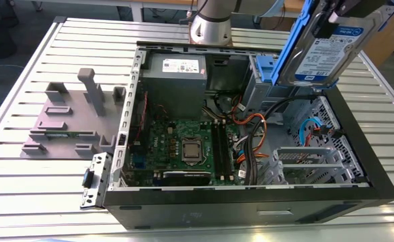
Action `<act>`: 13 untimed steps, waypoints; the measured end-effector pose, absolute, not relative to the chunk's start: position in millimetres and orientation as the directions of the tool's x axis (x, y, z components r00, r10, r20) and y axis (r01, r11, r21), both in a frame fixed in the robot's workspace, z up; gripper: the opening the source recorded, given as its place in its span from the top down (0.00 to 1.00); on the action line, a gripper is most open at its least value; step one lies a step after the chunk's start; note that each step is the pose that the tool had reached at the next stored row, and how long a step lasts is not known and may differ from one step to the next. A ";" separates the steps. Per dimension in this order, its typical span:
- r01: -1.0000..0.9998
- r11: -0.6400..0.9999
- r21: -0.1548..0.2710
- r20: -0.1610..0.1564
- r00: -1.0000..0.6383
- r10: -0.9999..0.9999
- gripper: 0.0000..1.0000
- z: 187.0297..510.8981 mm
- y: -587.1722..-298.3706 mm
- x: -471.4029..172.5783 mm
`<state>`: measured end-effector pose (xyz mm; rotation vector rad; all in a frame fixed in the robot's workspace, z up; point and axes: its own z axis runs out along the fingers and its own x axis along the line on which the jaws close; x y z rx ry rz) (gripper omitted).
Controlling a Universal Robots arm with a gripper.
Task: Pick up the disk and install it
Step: 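Pick up the disk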
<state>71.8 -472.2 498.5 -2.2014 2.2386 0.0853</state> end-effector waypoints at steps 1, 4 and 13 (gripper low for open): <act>-0.999 0.016 0.038 -0.039 -0.017 -0.999 0.63 498.5 -472.4 71.8; -0.999 0.016 0.038 -0.039 -0.017 -0.999 0.63 498.5 -473.1 71.8; -0.999 0.016 0.038 -0.039 -0.017 -0.999 0.63 498.4 -475.1 71.8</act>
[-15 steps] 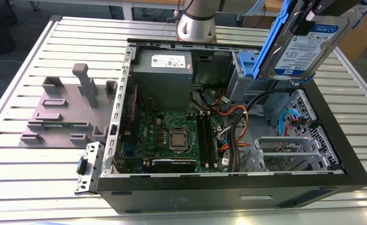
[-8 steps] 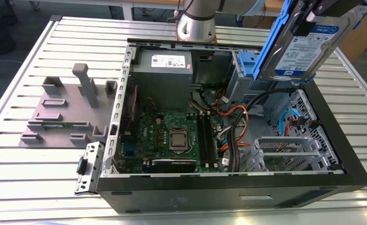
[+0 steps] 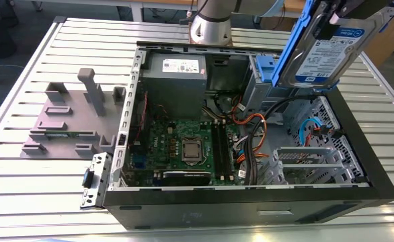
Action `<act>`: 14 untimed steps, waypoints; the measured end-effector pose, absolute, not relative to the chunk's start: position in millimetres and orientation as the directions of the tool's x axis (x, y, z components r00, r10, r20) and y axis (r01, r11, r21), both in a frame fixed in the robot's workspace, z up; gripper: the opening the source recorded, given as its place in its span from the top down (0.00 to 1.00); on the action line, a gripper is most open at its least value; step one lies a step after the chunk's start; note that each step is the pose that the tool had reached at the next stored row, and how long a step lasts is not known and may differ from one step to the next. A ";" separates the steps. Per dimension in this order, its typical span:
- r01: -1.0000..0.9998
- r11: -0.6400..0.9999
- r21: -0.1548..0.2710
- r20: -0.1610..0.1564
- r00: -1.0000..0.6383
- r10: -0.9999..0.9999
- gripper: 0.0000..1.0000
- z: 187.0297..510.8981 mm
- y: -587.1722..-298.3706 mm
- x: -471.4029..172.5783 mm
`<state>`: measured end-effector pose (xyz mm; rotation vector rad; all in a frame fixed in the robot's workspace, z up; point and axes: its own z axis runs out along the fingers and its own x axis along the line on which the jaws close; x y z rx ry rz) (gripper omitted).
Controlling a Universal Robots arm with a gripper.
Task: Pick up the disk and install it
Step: 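Pick up the disk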
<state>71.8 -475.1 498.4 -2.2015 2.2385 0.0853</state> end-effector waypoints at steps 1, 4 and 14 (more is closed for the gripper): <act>-0.999 0.016 0.038 -0.039 -0.017 -0.999 0.63 498.3 -475.3 71.8; -0.999 0.016 0.038 -0.039 -0.017 -0.999 0.63 498.3 -475.9 71.8; -0.999 0.016 0.038 -0.039 -0.017 -0.999 0.63 498.2 -478.0 71.8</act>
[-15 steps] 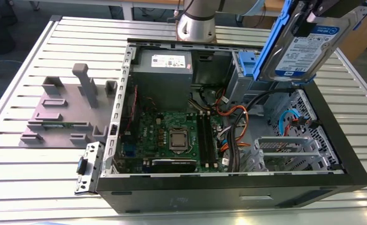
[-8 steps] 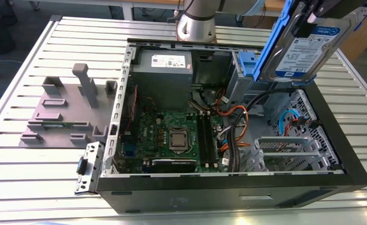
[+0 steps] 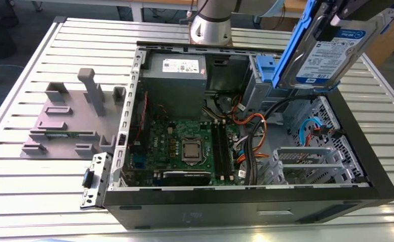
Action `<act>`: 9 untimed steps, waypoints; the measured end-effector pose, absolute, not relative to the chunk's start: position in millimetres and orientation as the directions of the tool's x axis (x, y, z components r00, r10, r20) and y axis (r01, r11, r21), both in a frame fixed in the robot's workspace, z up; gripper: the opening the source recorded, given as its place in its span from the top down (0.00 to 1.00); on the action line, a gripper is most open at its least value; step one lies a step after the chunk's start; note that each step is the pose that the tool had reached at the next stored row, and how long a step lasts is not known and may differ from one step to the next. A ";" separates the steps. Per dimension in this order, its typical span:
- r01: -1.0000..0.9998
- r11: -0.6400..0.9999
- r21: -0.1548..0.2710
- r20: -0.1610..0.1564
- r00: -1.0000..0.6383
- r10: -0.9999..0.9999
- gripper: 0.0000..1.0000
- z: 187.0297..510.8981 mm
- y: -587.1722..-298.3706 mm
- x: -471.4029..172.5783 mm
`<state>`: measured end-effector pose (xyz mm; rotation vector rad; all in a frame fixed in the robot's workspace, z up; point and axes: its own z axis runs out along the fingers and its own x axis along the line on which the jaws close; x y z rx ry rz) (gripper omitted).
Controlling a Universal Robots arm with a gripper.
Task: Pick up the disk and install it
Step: 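Pick up the disk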
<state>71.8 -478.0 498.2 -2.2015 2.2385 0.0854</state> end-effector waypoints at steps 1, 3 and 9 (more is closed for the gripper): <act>-0.999 0.016 0.038 -0.039 -0.017 -0.999 0.63 498.2 -478.2 71.8; -0.999 0.016 0.038 -0.039 -0.017 -0.999 0.63 498.1 -478.6 71.8; -0.999 0.016 0.038 -0.039 -0.017 -0.999 0.63 498.0 -480.3 71.8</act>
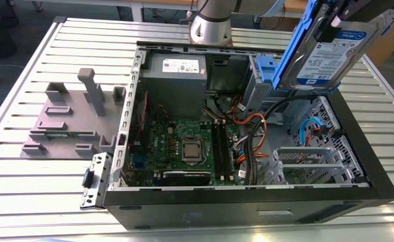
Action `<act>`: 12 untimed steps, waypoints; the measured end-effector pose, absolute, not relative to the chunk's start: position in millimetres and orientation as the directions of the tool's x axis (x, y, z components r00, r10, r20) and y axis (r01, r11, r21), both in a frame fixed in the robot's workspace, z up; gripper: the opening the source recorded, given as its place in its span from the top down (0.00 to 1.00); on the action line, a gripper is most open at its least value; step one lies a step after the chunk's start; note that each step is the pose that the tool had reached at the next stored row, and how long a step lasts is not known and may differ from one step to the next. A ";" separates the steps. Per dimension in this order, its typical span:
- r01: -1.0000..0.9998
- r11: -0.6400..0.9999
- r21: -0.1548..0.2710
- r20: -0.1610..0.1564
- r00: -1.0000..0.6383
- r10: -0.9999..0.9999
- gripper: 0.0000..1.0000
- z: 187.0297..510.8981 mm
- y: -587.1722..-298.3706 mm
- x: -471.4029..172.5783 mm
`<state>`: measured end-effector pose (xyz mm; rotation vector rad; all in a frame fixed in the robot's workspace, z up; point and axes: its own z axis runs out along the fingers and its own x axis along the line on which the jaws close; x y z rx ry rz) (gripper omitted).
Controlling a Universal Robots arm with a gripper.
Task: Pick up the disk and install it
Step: 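Pick up the disk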
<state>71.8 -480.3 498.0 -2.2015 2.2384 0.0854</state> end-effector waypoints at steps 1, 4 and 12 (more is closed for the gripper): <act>-0.999 0.016 0.038 -0.039 -0.017 -0.999 0.63 498.0 -480.4 71.8; -0.999 0.016 0.038 -0.039 -0.017 -0.999 0.63 498.0 -481.5 71.8; -0.999 0.016 0.038 -0.039 -0.017 -0.999 0.63 497.9 -483.0 71.8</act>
